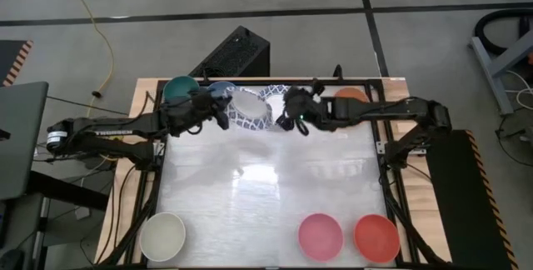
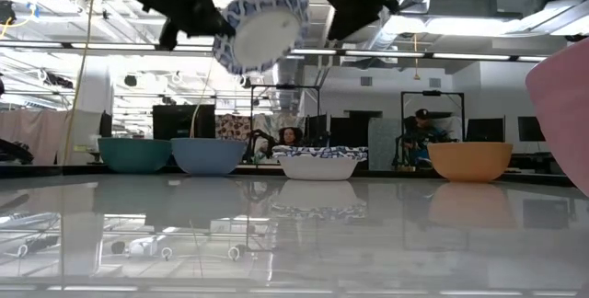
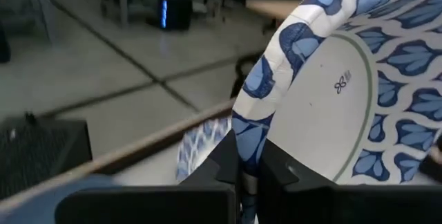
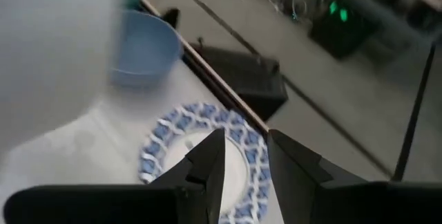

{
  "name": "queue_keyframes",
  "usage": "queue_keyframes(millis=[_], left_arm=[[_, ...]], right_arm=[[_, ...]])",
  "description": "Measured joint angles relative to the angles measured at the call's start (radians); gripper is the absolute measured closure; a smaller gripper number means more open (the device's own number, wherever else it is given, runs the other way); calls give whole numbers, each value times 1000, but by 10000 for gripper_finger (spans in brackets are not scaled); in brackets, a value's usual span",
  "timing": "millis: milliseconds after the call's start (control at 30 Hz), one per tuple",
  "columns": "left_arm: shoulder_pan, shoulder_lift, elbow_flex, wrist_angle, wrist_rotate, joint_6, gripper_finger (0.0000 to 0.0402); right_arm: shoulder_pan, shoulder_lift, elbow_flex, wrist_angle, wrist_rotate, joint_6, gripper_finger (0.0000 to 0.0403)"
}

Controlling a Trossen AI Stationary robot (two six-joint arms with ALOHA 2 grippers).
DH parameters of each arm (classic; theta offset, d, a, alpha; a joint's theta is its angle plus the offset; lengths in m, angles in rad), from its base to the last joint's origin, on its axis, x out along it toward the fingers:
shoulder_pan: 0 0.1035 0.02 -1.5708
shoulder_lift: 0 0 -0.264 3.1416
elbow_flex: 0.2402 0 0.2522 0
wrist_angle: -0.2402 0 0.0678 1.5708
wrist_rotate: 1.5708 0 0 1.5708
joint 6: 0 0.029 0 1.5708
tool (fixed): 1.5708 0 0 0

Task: Nest bowls inside each other
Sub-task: Stack the blue pattern bowl on top of the blue pattern bowl

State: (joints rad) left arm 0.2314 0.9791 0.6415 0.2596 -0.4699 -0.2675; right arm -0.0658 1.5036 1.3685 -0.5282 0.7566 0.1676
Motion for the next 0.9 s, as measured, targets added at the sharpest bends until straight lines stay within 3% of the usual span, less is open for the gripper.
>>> queue_keyframes(millis=[300,433,533,600,733,900], left_arm=[[5,-47,0,39,-77,116,398],[41,-46,0,34,-27,101,398],[88,-46,-1,17,83,62,398],[121,-46,-6,27,158,38,398],[157,-34,-7,55,236,12,398],[156,-16,-8,101,229,-2,398]], right_arm=[[27,-15,-15,7,15,-61,254],[17,-93,-126,79,28,-61,250],[28,-194,-265,226,14,-75,255],[36,-264,-376,443,-32,-107,259],[33,-316,-536,866,-272,-194,260],[30,-276,-562,933,-318,-195,245]])
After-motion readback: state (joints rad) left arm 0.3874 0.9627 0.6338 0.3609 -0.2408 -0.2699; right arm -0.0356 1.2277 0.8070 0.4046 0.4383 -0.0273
